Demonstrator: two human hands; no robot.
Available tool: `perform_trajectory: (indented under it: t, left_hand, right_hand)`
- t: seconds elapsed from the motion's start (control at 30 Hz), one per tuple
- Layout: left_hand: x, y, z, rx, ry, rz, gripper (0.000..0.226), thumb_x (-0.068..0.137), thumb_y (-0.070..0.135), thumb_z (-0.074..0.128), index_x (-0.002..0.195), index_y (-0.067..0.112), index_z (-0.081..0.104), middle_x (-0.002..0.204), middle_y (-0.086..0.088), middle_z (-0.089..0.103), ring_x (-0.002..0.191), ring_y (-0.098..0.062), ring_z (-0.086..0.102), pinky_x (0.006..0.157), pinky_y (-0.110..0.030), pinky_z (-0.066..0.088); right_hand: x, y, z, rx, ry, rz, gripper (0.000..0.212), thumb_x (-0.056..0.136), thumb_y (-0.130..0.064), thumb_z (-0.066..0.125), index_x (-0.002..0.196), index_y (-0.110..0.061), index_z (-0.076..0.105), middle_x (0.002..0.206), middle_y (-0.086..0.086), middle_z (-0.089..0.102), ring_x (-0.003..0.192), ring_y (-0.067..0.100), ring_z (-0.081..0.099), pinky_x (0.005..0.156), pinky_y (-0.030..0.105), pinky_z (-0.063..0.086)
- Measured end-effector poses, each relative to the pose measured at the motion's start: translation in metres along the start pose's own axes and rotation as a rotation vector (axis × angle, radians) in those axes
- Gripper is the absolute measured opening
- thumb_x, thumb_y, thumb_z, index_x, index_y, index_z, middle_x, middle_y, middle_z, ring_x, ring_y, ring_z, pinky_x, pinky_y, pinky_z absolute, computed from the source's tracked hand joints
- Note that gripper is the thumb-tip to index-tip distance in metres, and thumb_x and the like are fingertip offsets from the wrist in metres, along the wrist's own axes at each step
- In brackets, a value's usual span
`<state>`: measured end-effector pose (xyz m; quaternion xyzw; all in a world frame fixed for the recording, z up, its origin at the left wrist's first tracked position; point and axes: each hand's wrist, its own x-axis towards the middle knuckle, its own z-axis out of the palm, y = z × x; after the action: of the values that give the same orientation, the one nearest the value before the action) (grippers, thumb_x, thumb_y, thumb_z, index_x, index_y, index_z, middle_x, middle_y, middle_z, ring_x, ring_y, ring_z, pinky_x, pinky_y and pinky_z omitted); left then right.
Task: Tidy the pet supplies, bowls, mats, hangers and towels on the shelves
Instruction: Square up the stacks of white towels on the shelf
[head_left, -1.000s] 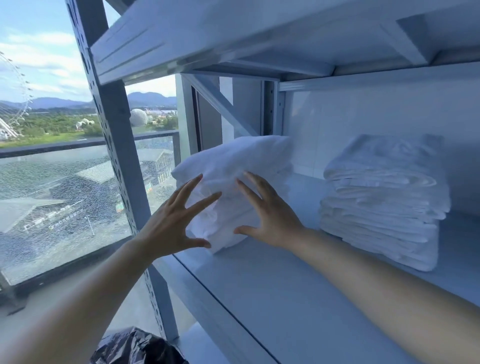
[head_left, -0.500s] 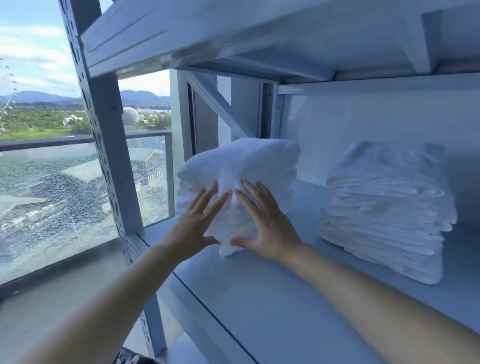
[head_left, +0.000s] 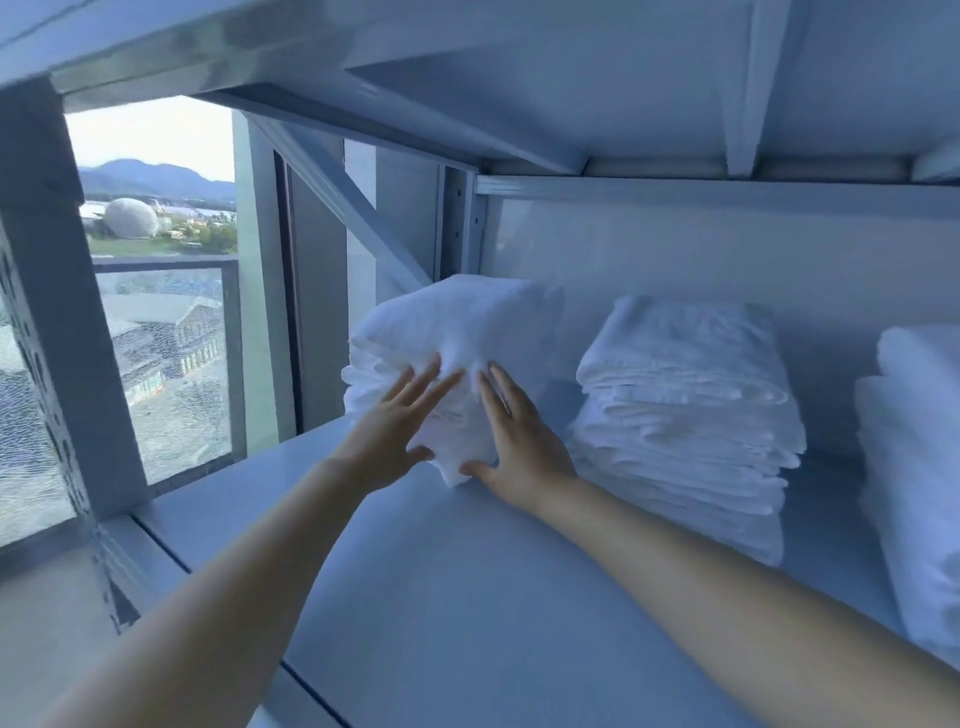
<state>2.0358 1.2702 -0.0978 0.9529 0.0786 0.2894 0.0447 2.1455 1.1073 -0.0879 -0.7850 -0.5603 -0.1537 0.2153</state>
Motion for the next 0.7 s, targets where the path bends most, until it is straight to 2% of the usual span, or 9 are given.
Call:
perform_trajectory:
  t: [0.1, 0.2, 0.3, 0.37, 0.57, 0.7]
  left_hand:
    - [0.004, -0.003, 0.008, -0.027, 0.051, -0.005, 0.111, 0.075, 0.023, 0.076, 0.139, 0.039, -0.013, 0.148, 0.020, -0.009, 0.144, -0.024, 0.008, 0.110, -0.042, 0.027]
    - [-0.001, -0.005, 0.013, -0.086, 0.182, -0.006, 0.112, 0.070, 0.021, 0.080, 0.143, 0.041, -0.003, 0.152, 0.019, 0.004, 0.142, -0.022, 0.019, 0.102, -0.040, 0.037]
    - [-0.004, -0.010, 0.008, -0.074, 0.243, -0.033, 0.109, 0.066, 0.025, 0.083, 0.145, 0.042, 0.011, 0.153, 0.013, 0.021, 0.133, -0.019, 0.037, 0.082, -0.033, 0.047]
    - [-0.006, -0.015, 0.003, -0.062, 0.239, -0.048, 0.100, 0.067, 0.026, 0.082, 0.144, 0.041, 0.020, 0.150, 0.011, 0.029, 0.126, -0.019, 0.044, 0.072, -0.029, 0.046]
    - [-0.005, -0.019, 0.007, -0.040, 0.211, -0.106, 0.081, 0.076, 0.014, 0.075, 0.142, 0.035, 0.033, 0.146, 0.007, 0.035, 0.124, -0.023, 0.045, 0.078, -0.033, 0.048]
    - [0.010, -0.012, 0.013, 0.008, 0.230, -0.119, 0.075, 0.074, 0.008, 0.075, 0.138, 0.032, 0.042, 0.140, 0.003, 0.042, 0.123, -0.025, 0.046, 0.080, -0.036, 0.047]
  right_hand:
    - [0.006, -0.006, 0.002, -0.064, -0.007, 0.056, 0.101, 0.082, -0.033, 0.067, 0.148, -0.017, -0.008, 0.156, 0.000, -0.016, 0.144, 0.018, -0.001, 0.106, 0.035, 0.033]
    - [0.007, -0.011, 0.005, -0.111, 0.016, 0.044, 0.098, 0.083, -0.030, 0.066, 0.148, -0.014, -0.006, 0.156, 0.002, -0.015, 0.144, 0.020, -0.001, 0.104, 0.036, 0.036]
    - [0.003, -0.013, 0.007, -0.150, 0.036, 0.007, 0.092, 0.085, -0.027, 0.064, 0.149, -0.017, -0.001, 0.156, -0.004, -0.014, 0.144, 0.021, -0.001, 0.102, 0.039, 0.039]
    - [0.001, -0.012, 0.009, -0.181, 0.034, -0.007, 0.089, 0.085, -0.028, 0.063, 0.149, -0.021, 0.002, 0.156, -0.004, -0.012, 0.143, 0.023, 0.000, 0.099, 0.041, 0.040]
    - [0.004, -0.011, 0.010, -0.179, 0.031, -0.009, 0.087, 0.085, -0.028, 0.063, 0.148, -0.029, 0.004, 0.155, -0.004, -0.004, 0.139, 0.025, 0.009, 0.092, 0.042, 0.045]
    - [0.010, -0.014, 0.015, -0.124, 0.022, 0.064, 0.087, 0.087, -0.023, 0.062, 0.148, -0.032, 0.000, 0.154, -0.006, -0.010, 0.137, 0.024, 0.015, 0.090, 0.040, 0.045]
